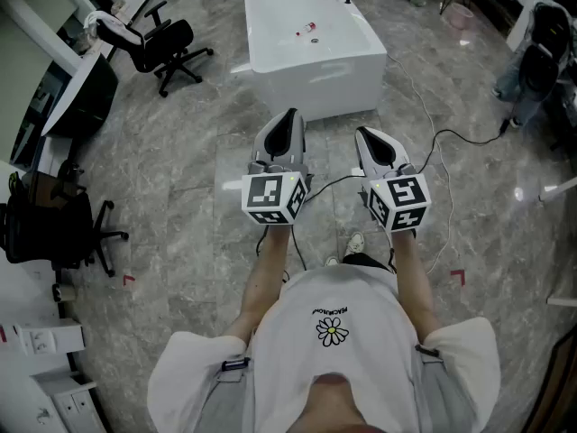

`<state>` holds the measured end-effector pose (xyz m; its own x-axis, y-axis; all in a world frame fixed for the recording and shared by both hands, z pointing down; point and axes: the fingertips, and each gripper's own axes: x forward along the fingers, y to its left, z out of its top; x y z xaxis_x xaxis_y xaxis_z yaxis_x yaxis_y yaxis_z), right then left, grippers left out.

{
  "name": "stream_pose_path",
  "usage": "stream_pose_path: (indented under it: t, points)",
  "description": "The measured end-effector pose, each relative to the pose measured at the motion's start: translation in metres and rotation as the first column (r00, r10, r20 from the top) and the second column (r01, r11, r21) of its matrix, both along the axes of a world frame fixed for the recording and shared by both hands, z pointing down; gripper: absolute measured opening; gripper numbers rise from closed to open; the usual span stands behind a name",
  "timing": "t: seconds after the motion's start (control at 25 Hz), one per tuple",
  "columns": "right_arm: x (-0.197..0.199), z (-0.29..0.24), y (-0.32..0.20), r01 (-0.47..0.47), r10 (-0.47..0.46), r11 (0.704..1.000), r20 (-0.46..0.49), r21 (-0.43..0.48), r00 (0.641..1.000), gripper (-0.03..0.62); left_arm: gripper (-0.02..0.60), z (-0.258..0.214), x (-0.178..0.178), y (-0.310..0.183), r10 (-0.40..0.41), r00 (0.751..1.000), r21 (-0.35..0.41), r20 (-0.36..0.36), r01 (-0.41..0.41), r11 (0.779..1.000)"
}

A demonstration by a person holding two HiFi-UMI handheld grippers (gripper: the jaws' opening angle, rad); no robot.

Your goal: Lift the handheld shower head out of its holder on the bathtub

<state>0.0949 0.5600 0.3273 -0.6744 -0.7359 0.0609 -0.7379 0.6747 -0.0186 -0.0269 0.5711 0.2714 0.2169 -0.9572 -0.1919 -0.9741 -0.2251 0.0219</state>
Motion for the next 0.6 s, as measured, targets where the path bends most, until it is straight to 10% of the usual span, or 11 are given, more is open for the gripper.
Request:
stream_pose_path:
  t: [0.6]
  points:
    - [0.039,-0.012,-0.076,0.009,-0.008,1.000,0.124,-0.004,0.992,0.024,0.000,-0.006,0.027,-0.073,0.047,0.998,0.047,-0.036,-0.045,0.998]
